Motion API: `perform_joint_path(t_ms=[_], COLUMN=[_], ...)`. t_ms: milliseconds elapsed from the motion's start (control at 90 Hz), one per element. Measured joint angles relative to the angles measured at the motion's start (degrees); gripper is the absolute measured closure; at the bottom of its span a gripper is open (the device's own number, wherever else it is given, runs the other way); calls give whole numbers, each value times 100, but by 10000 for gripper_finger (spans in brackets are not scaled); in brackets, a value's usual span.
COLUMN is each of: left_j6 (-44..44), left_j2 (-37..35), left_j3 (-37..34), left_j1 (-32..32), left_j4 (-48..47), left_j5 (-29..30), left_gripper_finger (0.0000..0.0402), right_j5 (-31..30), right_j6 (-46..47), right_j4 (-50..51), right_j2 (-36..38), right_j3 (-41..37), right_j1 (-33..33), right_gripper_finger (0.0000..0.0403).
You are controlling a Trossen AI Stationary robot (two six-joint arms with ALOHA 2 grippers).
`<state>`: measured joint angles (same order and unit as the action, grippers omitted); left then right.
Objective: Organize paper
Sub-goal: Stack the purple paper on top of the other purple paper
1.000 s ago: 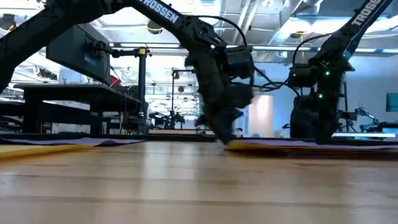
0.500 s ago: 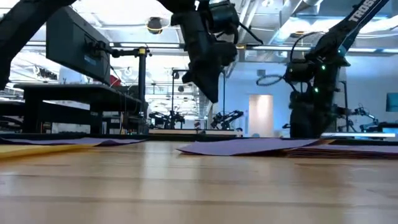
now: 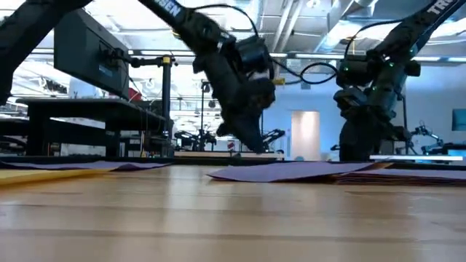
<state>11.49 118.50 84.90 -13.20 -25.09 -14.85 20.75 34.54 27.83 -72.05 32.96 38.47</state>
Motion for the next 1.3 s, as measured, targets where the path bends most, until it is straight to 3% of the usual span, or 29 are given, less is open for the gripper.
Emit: perform_joint_path(t_ms=[156, 344, 689, 1144, 1300], left_j6=[-3, -88, -350, -779, -785], left_j2=[-2, 53, 68, 68, 68], left_j3=[-393, -555, -567, -567, -567], left_j1=[5, 7, 7, 7, 7], left_j4=[421, 853, 1073, 912, 910], left_j5=[-7, -7, 11, 11, 11], left_gripper_finger=[402, 402, 402, 402, 402], right_j5=[9, -261, -307, -237, 102], right_j6=[739, 1084, 1743, 2315, 2409], right_j4=[-728, -852, -1570, -1631, -2089], right_j2=[-27, -215, -790, -501, -509], right_j3=[-222, -236, -228, -80, -80], right_j1=[-371, -719, -1169, -1428, -1651], right_gripper_finger=[272, 250, 260, 266, 266])
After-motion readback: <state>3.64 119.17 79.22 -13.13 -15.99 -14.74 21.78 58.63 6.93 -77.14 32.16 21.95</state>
